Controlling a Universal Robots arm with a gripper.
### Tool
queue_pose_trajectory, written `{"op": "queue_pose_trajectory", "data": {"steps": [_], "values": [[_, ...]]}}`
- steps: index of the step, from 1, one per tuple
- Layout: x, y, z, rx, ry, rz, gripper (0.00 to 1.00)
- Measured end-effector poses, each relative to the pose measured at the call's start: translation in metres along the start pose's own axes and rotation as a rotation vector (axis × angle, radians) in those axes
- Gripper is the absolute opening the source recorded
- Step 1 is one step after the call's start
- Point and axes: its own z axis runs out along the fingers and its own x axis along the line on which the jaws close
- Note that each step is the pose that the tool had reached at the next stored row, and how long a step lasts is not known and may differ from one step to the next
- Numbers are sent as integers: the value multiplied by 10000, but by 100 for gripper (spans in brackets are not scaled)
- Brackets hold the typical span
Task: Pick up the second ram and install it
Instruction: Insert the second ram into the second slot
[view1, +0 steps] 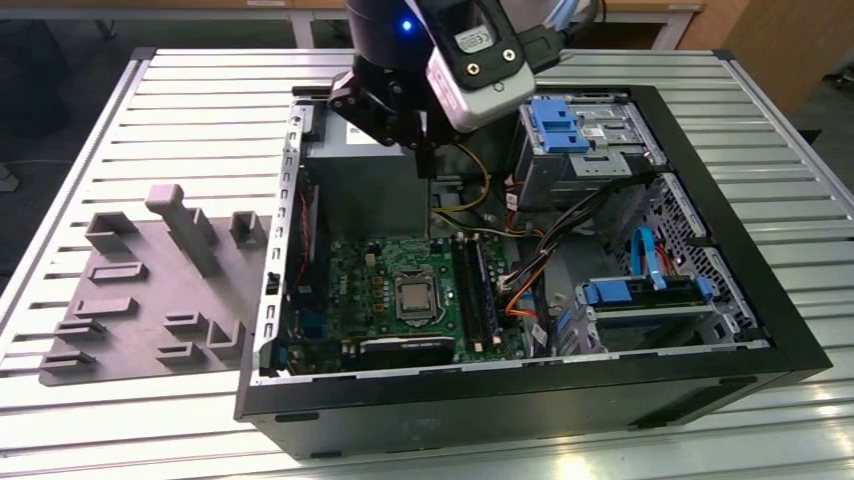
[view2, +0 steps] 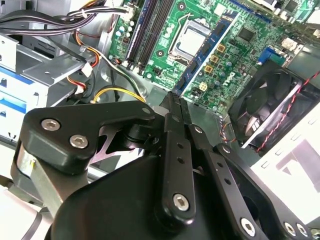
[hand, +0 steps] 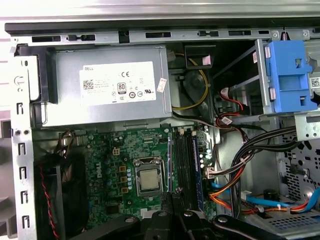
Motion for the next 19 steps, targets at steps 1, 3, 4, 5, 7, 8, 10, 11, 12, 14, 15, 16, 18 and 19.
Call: {"op": "queue_pose_trajectory", "data": {"steps": [1,3,4,5,7,8,10,11,12,14,15,16,18,19], "values": [[-6,0,5,-2,1,-13,12],[-19,1,16,-7,2,-36,12],[-28,2,21,-8,3,-47,12],[-37,2,26,-6,4,-54,12],[-52,3,37,-9,5,-68,12],[-58,4,42,-10,5,-73,12],[-69,5,52,-10,7,-83,12],[-76,5,59,-11,8,-87,12],[-84,5,66,-10,10,-91,12],[-97,6,81,-10,14,-100,12],[-101,6,86,-10,15,-103,12],[-101,7,87,-9,16,-102,12],[-101,6,88,-10,16,-101,12],[-101,6,88,-10,15,-101,12]]}}
